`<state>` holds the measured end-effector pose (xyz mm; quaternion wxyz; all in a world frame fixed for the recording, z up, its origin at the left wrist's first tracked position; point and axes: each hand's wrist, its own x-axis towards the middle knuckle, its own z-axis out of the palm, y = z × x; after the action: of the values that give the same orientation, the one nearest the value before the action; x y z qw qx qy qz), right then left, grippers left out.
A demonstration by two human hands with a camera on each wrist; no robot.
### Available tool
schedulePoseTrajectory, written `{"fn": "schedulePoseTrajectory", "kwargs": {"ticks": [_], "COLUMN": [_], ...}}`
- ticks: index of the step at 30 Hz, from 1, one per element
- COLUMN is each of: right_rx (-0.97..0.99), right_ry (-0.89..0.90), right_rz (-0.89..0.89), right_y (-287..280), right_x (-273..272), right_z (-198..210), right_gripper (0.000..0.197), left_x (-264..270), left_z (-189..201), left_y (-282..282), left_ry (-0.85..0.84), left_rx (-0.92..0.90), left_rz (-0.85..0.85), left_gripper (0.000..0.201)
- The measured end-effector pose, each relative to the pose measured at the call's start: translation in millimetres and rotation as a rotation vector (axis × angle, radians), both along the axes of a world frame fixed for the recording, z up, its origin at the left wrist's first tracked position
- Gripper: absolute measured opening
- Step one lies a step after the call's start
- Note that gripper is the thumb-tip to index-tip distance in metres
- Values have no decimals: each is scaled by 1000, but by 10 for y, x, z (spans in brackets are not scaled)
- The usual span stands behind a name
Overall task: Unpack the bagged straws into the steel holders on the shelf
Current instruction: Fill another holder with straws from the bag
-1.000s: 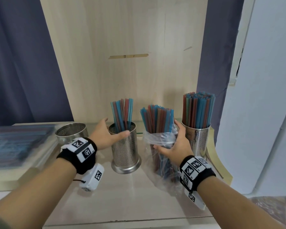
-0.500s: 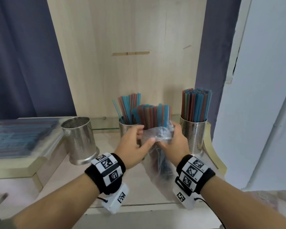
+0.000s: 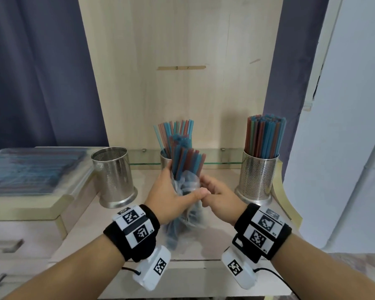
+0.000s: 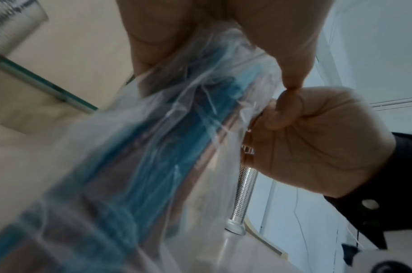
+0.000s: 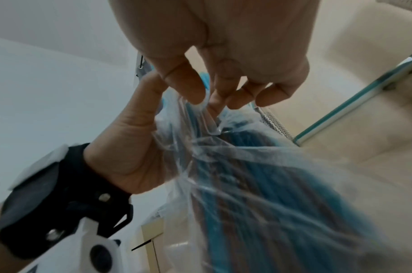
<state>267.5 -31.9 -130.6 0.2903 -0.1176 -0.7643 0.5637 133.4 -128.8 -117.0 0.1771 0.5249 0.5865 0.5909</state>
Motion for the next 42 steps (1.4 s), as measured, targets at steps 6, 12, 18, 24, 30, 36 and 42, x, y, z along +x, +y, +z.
{"fn": "schedulePoseTrajectory", "kwargs": {"ticks": [6, 12, 18, 24, 30, 36, 42], "right_rx": [270, -27, 36, 106, 106, 300, 401], "right_ry": [42, -116, 35, 49, -69, -12, -122], "right_rz": [-346, 49, -55, -113, -115, -204, -816], "right_y": [52, 72, -15, -51, -67, -96, 324], "right_x": [-69, -315, -517, -703, -936, -890, -900], "right_z": [118, 29, 83, 81, 112, 298, 301], "right_gripper": [45, 102, 66, 68, 90, 49, 103], "left_x": [-324, -426, -547, -561, -597, -884, -964], "left_z": [-26, 78, 10, 73, 103, -18, -44], "left_y": [-159, -279, -198, -260, -401, -335, -253], "left_ry": [46, -83, 301, 429, 406, 372, 448], "left_rx": [-109, 23, 155, 138, 82, -11, -59], "left_rz": [159, 32, 276, 297, 153, 368, 466], "left_gripper": [23, 60, 41, 57, 77, 138, 142]}}
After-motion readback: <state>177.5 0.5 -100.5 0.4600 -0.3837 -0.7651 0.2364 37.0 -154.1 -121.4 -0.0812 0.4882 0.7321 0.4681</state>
